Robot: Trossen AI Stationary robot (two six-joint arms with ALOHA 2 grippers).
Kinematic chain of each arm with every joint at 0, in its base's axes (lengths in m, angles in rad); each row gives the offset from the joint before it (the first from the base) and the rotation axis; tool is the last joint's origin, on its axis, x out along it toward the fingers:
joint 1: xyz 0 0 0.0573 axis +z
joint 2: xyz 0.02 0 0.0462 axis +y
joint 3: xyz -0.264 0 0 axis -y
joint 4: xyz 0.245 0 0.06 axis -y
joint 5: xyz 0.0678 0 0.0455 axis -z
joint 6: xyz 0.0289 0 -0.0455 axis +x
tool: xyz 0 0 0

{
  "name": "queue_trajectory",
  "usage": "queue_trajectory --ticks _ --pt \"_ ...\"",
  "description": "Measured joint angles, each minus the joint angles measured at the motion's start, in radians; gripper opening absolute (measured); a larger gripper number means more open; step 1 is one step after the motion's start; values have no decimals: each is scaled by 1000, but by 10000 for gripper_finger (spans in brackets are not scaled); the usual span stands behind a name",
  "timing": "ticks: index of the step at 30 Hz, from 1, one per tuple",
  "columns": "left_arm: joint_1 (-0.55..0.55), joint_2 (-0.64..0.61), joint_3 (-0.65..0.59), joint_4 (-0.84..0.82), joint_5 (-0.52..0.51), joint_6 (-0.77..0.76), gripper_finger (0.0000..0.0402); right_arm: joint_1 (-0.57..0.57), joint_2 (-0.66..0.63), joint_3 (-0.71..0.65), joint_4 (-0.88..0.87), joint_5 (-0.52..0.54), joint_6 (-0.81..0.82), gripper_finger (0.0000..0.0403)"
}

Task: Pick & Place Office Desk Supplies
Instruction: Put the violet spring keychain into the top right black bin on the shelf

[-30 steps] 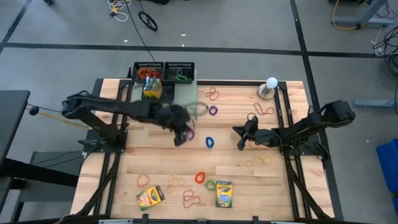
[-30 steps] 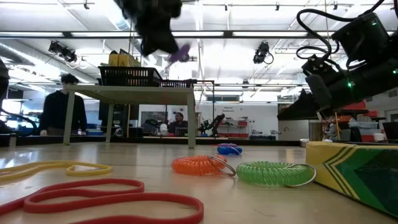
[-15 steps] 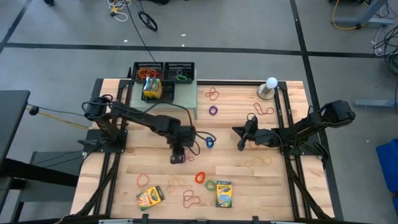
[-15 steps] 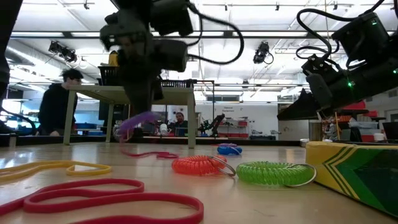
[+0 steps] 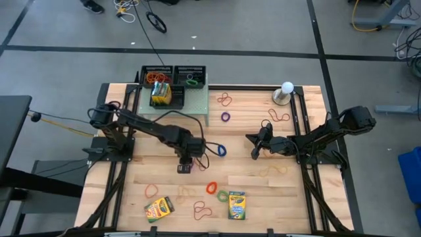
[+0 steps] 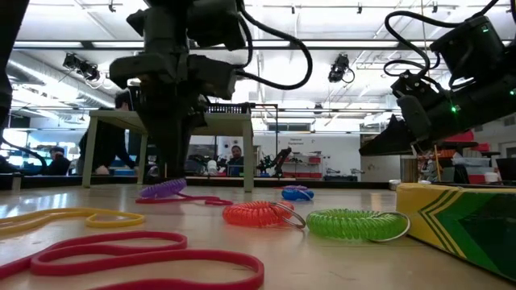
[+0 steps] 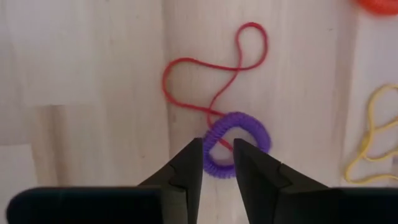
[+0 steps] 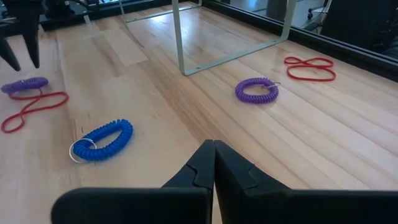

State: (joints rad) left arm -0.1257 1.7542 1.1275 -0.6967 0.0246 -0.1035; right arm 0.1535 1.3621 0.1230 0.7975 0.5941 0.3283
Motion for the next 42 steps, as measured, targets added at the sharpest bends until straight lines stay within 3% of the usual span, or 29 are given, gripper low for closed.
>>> queue_trajectory --ticks 14,18,25,31,42 --pt "-5 106 0 -34 -38 58 164 0 0 0 -5 1 0 9" --pt "-5 125 5 -39 -64 65 128 0 0 0 -4 1 0 9" --pt "-5 93 0 -73 -69 69 16 0 0 0 -4 2 0 9" --pt "-6 -6 26 -133 -75 17 16 0 0 0 -2 2 0 9" --pt "-7 -225 148 -107 -140 56 16 0 0 0 0 1 0 9"
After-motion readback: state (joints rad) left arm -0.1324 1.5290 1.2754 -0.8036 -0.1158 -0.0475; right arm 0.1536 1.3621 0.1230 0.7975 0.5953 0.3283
